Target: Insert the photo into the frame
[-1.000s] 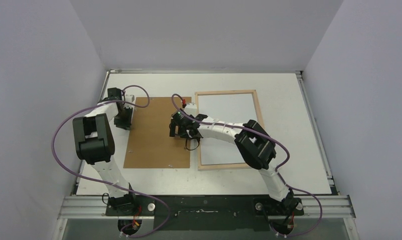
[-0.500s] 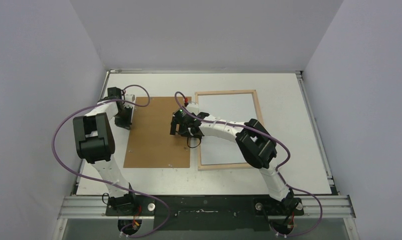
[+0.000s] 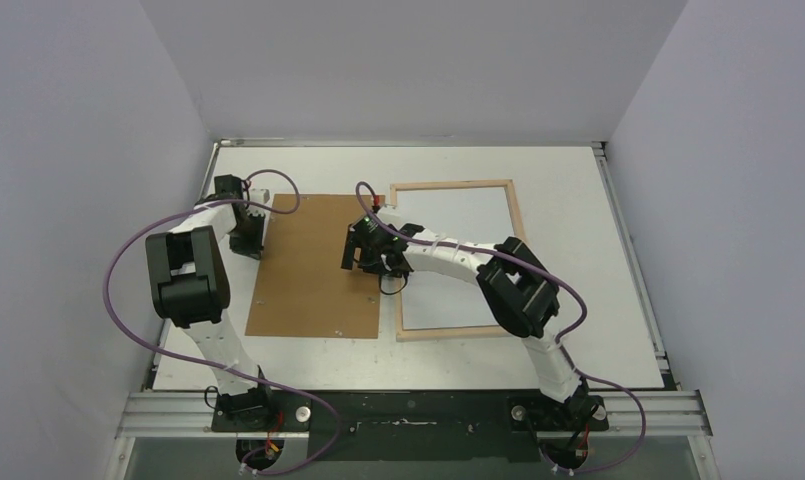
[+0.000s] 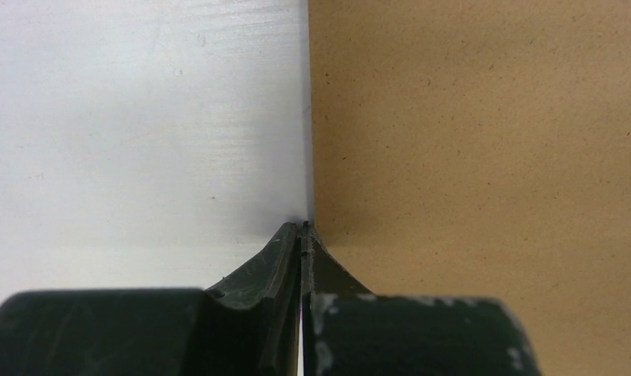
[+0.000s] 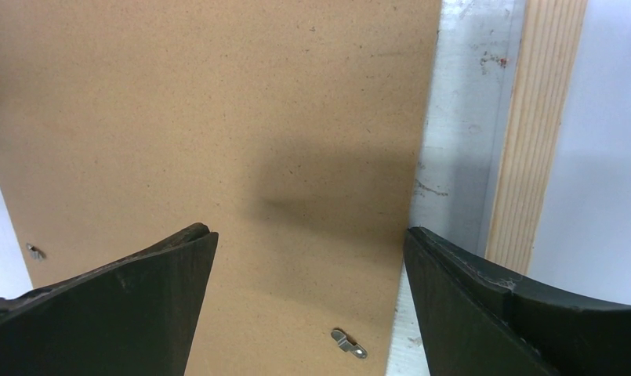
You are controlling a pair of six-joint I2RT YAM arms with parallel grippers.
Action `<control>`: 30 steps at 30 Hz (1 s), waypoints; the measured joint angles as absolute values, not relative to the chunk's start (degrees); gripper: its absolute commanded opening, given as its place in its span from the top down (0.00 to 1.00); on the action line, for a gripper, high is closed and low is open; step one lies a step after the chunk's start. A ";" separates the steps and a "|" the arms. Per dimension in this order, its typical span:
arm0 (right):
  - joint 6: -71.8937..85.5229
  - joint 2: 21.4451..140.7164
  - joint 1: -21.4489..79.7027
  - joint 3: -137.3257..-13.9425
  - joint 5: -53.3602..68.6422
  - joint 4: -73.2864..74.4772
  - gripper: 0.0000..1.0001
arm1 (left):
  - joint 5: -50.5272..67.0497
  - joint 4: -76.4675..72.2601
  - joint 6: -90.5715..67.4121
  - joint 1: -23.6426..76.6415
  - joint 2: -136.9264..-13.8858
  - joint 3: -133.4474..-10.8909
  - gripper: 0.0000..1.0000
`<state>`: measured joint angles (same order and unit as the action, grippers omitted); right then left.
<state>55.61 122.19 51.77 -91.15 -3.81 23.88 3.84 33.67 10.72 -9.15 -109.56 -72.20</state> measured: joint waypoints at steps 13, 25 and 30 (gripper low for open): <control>56.01 116.33 51.79 -89.10 -3.16 22.94 0.10 | 4.14 32.75 10.68 -9.21 -108.92 -71.29 1.00; 56.66 110.50 51.79 -82.39 -3.62 19.70 0.10 | 4.10 32.47 9.85 -6.61 -108.86 -71.24 1.00; 57.14 108.27 51.72 -78.30 -3.99 20.32 0.10 | 3.66 32.14 9.47 -3.31 -108.88 -71.26 1.00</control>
